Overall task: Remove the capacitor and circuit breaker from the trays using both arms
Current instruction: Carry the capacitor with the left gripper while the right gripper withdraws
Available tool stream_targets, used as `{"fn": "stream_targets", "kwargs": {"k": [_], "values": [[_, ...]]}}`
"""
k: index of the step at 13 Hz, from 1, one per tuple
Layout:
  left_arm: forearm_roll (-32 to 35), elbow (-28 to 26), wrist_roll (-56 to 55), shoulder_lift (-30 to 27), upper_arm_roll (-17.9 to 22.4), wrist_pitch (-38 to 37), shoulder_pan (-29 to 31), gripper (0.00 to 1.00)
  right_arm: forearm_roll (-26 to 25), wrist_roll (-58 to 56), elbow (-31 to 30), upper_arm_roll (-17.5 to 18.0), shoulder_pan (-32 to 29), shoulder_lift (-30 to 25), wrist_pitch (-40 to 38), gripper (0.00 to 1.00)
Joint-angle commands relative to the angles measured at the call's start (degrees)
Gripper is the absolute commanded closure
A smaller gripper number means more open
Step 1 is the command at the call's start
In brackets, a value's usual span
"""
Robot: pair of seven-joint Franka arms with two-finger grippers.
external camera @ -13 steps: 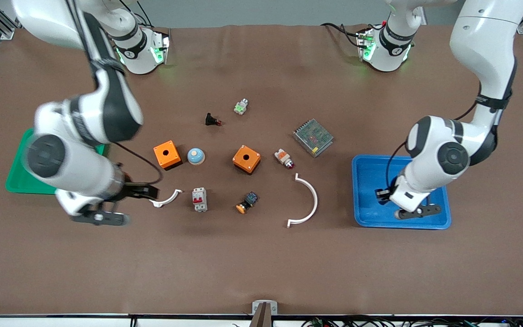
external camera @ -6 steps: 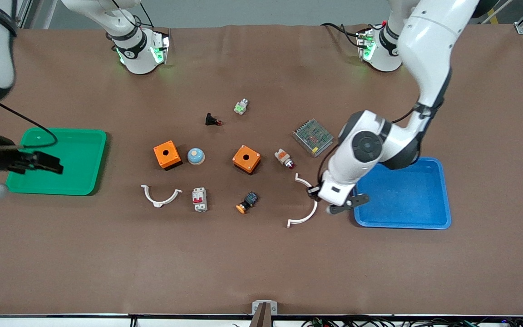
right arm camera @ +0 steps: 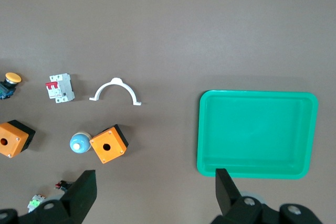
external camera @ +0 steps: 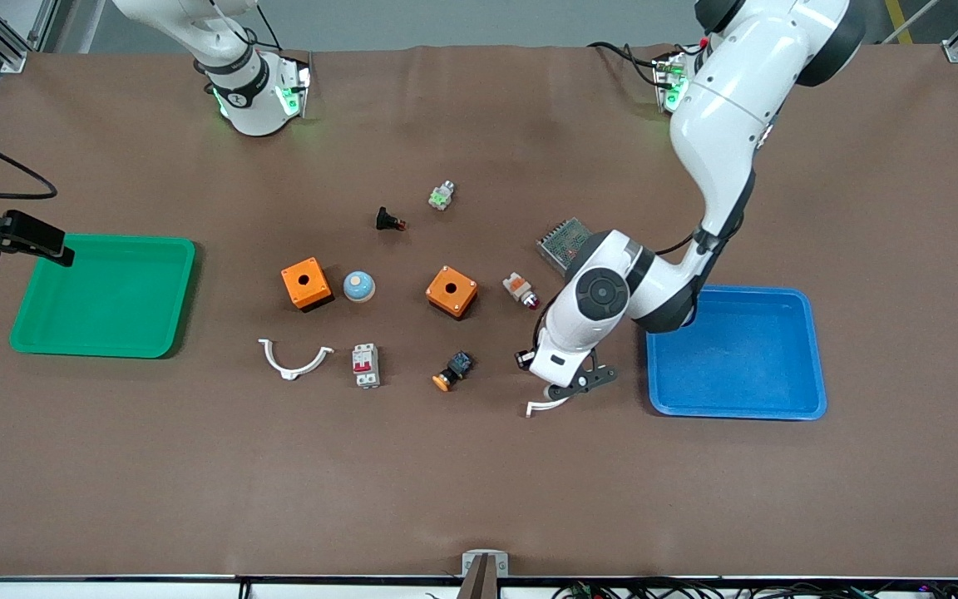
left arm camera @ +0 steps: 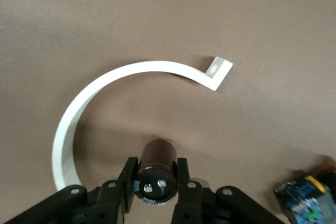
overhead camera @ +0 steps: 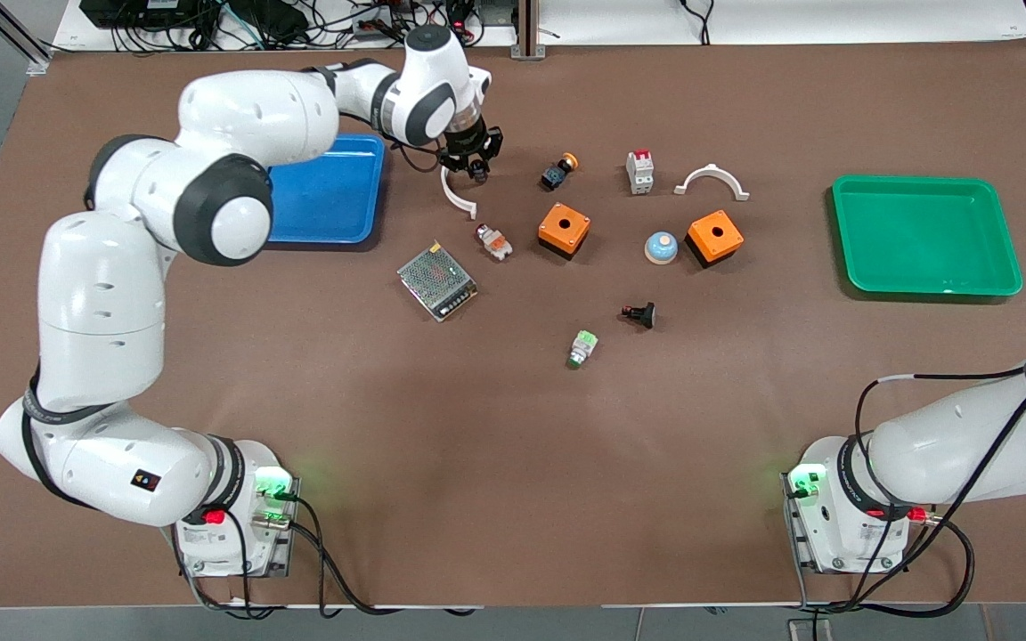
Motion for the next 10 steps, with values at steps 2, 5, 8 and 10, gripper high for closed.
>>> {"fn": "stream_targets", "kwargs": {"k": [2,5,8,10], "values": [[1.78,2.02,-3.30,-0.73,2.23,-0.60,-1.89,0.00,-1.23,-0.45,-2.82,0.57,-0.65,-1.13,2.68,0.00],[3.98,2.11,-1.20,-6.52,2.14,-8.39,0.57,0.00,-1.14,-0.71,-2.82,0.57,-0.74,-1.49,2.24,0.00],[4.25,1.49,9.66,-15.47,1.88,-17.44,6.54,0.00,-0.26,-0.80,-10.28,2.24,-3.90,-6.31,6.72,0.00],[4.25,1.49,16.80,-21.10,1.97,-24.04,10.31,0.00,-0.35,-0.80,-13.00,2.59,-4.17,-8.07,7.60,0.00]]}}
